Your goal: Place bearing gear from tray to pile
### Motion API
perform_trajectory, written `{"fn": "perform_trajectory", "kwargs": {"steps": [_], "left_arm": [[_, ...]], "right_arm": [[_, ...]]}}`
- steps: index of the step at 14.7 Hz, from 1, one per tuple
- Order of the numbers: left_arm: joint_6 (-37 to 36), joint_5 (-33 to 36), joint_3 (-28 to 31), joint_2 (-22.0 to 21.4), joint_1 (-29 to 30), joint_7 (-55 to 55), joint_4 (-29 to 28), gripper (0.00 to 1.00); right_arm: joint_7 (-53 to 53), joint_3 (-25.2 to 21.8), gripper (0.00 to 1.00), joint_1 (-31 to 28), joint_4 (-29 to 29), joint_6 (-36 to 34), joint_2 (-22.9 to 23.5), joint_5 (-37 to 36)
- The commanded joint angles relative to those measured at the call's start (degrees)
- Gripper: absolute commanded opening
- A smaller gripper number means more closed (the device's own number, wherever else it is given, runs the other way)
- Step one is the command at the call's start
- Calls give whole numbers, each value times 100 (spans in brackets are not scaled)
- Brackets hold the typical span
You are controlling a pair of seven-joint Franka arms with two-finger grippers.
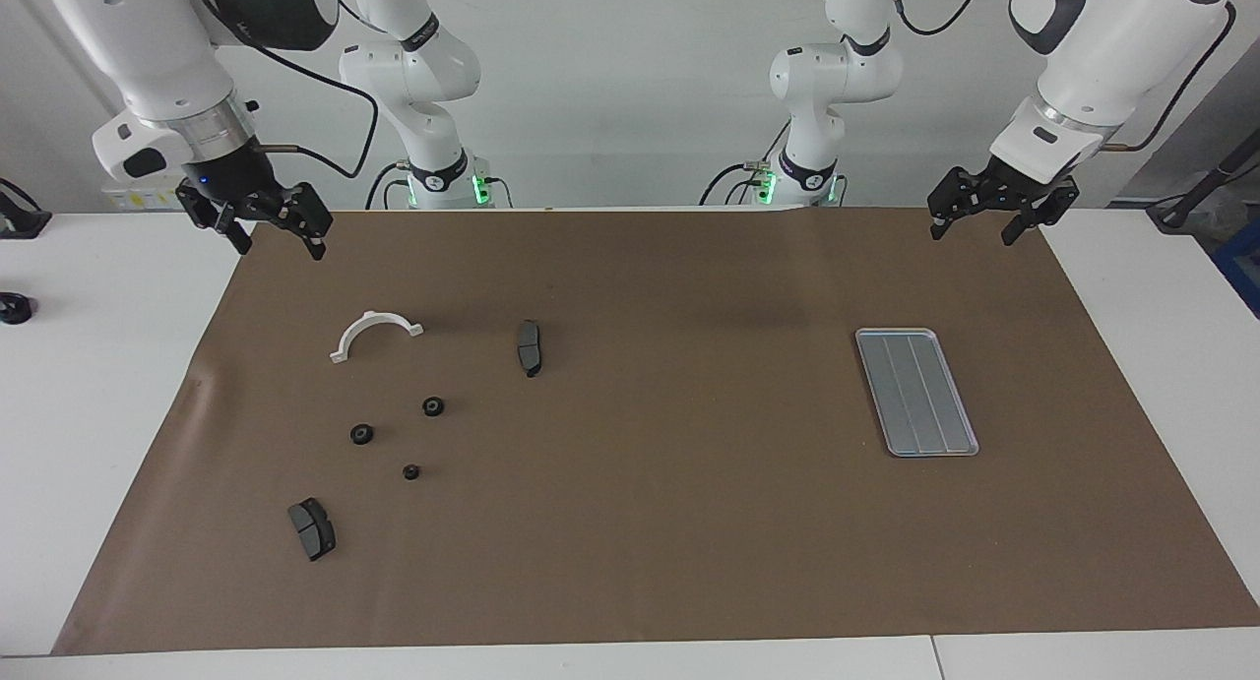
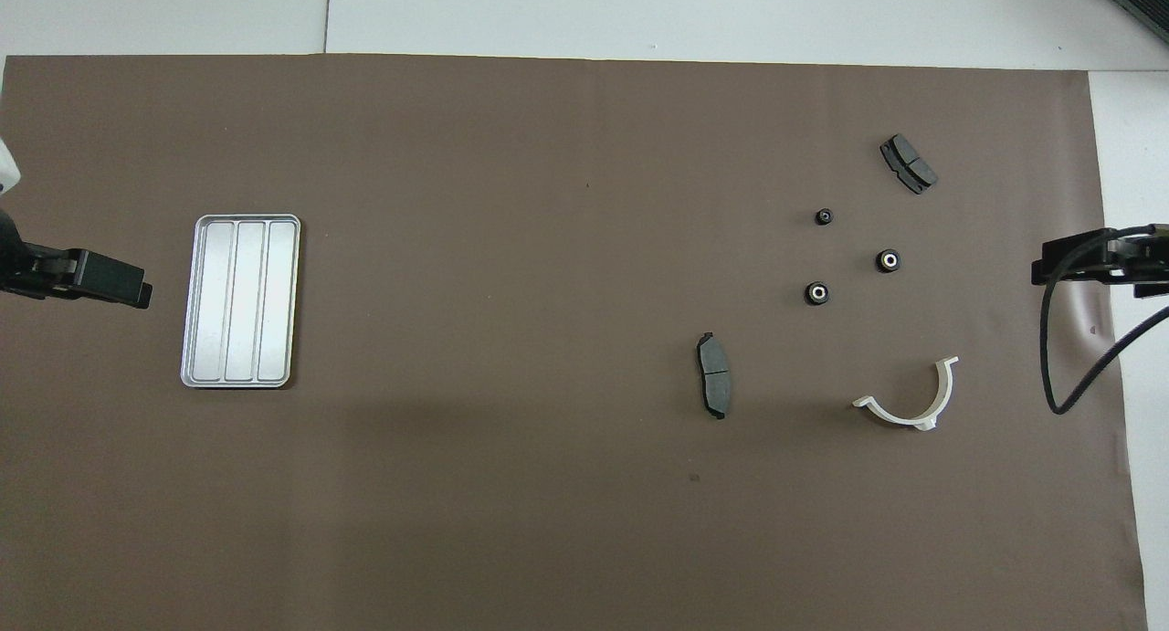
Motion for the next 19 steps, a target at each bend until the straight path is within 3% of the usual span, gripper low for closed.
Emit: {"fn": "perform_trajectory", "kwargs": {"steps": [1,6,9,19], "left_arm": [[53,98,-39,-165,55,22,-169,100],[53,98,-39,-165,55,22,-169,100],[44,98,-39,-165,55,22,-169,100],[44,98,-39,-165,55,22,-169,100]], "right_arm": [[-108,200,100,-111,-80,-7,-81,-62],[-108,51,100,162,-54,-25,-81,-273],[-125,-2,100,224,797,-867,262,-352],[-240,-29,100,162,597,-728,122,-141]]}}
